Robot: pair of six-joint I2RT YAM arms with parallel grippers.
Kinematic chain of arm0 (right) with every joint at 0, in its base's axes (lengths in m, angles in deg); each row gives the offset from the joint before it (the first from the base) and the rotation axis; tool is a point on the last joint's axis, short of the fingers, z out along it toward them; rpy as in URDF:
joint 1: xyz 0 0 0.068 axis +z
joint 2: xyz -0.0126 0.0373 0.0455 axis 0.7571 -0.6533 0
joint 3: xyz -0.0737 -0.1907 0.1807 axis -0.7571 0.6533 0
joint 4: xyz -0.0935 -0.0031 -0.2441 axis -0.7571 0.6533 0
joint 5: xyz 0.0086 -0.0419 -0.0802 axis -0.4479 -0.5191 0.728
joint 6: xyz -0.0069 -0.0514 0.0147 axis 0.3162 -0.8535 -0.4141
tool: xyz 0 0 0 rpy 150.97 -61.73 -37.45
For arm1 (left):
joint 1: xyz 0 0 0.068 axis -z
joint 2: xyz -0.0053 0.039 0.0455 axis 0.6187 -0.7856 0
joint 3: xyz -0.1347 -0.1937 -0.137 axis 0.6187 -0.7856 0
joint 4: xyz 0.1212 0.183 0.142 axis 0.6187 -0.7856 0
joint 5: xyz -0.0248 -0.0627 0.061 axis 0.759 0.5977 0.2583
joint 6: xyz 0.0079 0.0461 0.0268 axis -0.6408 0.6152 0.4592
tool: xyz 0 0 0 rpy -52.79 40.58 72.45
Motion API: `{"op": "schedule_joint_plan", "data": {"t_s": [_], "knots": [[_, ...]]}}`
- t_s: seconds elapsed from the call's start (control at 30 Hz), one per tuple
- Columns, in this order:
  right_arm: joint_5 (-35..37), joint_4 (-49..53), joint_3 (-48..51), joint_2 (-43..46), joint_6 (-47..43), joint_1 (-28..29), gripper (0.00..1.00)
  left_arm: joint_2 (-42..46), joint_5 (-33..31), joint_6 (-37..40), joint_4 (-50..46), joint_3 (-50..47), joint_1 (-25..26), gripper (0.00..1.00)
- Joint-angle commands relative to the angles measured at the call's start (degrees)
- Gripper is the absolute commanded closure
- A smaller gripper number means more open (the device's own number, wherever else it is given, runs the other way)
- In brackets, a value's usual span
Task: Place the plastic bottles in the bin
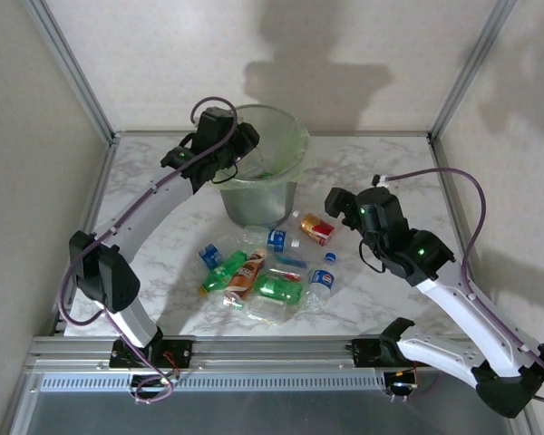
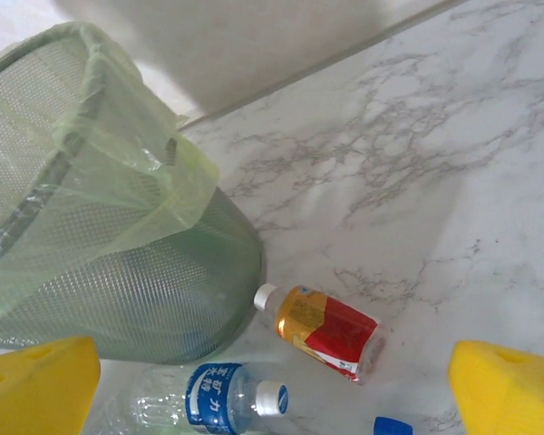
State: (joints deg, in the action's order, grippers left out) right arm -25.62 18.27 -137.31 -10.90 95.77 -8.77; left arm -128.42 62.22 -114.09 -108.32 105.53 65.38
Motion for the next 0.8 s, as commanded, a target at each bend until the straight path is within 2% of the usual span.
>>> {"op": "schedule_joint_plan", "data": {"t_s": [0.0, 0.1, 0.23, 0.4, 0.6, 0.77], "knots": [[-0.07, 0.78, 0.48, 0.2, 1.15, -1.59, 0.01, -0.66, -1.72, 1.67, -0.37, 0.79, -0.35, 0.46], [-0.83, 0.78, 0.43, -0.21, 0.93, -2.68, 0.01, -0.9, -2.01, 1.77, -0.48, 0.07, -0.35, 0.41], [-1.37, 0.86, 0.41, -0.39, 0.85, -3.48, 0.02, -1.19, -2.27, 1.5, -0.52, 0.21, -0.25, 0.28], [-1.87, 0.86, -0.02, -0.64, 0.34, -4.04, 0.01, -0.59, -2.74, 2.22, -0.07, 1.47, 0.08, 0.17], [-2.91, 0.78, -1.14, -1.97, -1.14, -5.06, 0.01, 0.86, -4.63, 4.38, -1.81, 5.57, 1.21, 0.15], [-6.42, 0.07, -1.76, -4.29, -3.79, -6.85, 0.01, 5.42, -7.81, 8.84, -1.47, 7.91, 3.16, 0.14]]}}
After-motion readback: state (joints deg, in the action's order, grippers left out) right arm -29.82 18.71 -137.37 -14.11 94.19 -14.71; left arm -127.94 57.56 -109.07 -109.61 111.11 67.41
